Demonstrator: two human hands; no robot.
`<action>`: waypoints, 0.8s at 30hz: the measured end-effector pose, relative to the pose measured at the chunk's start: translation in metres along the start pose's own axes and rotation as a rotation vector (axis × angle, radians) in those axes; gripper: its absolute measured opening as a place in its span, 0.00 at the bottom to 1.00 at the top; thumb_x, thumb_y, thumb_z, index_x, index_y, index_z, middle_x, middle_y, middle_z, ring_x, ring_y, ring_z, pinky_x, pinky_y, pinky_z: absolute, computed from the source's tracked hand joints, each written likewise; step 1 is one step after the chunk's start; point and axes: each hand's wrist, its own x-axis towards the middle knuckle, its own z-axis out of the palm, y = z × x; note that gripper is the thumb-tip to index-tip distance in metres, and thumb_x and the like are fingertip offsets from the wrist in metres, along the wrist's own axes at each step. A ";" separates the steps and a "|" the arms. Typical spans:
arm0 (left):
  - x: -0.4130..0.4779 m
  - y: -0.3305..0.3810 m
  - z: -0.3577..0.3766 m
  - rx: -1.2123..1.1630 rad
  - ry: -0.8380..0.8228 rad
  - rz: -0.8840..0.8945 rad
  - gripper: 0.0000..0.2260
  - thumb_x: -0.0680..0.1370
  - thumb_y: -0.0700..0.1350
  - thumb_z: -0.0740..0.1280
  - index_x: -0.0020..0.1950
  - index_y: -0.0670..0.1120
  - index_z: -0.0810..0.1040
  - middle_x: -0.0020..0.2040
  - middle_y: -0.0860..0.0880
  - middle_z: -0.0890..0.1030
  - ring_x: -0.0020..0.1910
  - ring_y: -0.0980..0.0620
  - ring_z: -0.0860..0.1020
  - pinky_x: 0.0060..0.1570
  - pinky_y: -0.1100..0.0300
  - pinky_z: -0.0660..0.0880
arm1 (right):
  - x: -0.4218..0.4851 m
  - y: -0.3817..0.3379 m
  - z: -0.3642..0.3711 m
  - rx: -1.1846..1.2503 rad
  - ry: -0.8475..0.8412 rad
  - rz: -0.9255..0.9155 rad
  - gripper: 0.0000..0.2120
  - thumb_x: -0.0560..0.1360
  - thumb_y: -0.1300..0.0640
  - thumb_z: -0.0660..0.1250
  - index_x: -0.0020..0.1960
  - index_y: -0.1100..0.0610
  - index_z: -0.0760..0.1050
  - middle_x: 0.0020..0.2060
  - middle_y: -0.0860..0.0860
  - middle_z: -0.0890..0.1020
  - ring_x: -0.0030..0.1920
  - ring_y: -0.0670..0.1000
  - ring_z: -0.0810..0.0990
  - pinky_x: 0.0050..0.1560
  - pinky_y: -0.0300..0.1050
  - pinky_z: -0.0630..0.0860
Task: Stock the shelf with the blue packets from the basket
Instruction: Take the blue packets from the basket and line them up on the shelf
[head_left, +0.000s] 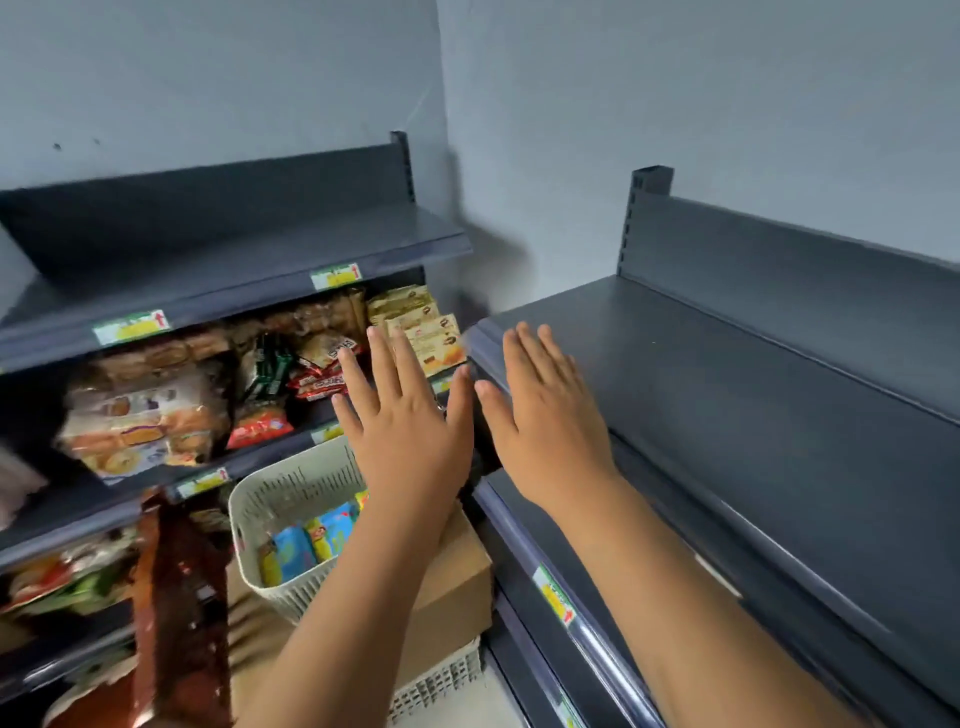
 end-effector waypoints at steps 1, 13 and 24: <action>0.009 -0.015 -0.001 0.010 0.012 -0.025 0.37 0.80 0.70 0.44 0.85 0.51 0.45 0.85 0.52 0.42 0.83 0.45 0.37 0.80 0.41 0.42 | 0.011 -0.010 0.014 -0.016 -0.011 -0.038 0.34 0.85 0.39 0.42 0.84 0.56 0.48 0.84 0.52 0.49 0.83 0.51 0.43 0.83 0.53 0.47; 0.093 -0.177 0.033 0.163 -0.054 -0.219 0.35 0.82 0.68 0.45 0.85 0.52 0.45 0.85 0.53 0.41 0.82 0.47 0.35 0.80 0.44 0.39 | 0.109 -0.094 0.174 -0.012 -0.208 -0.195 0.37 0.82 0.37 0.36 0.84 0.57 0.46 0.84 0.53 0.48 0.83 0.51 0.42 0.83 0.53 0.44; 0.106 -0.256 0.120 0.195 -0.228 -0.510 0.33 0.82 0.66 0.49 0.84 0.52 0.51 0.84 0.55 0.52 0.83 0.51 0.38 0.81 0.48 0.41 | 0.146 -0.085 0.310 0.042 -0.629 -0.255 0.35 0.84 0.39 0.39 0.83 0.59 0.39 0.83 0.53 0.39 0.82 0.50 0.36 0.79 0.46 0.35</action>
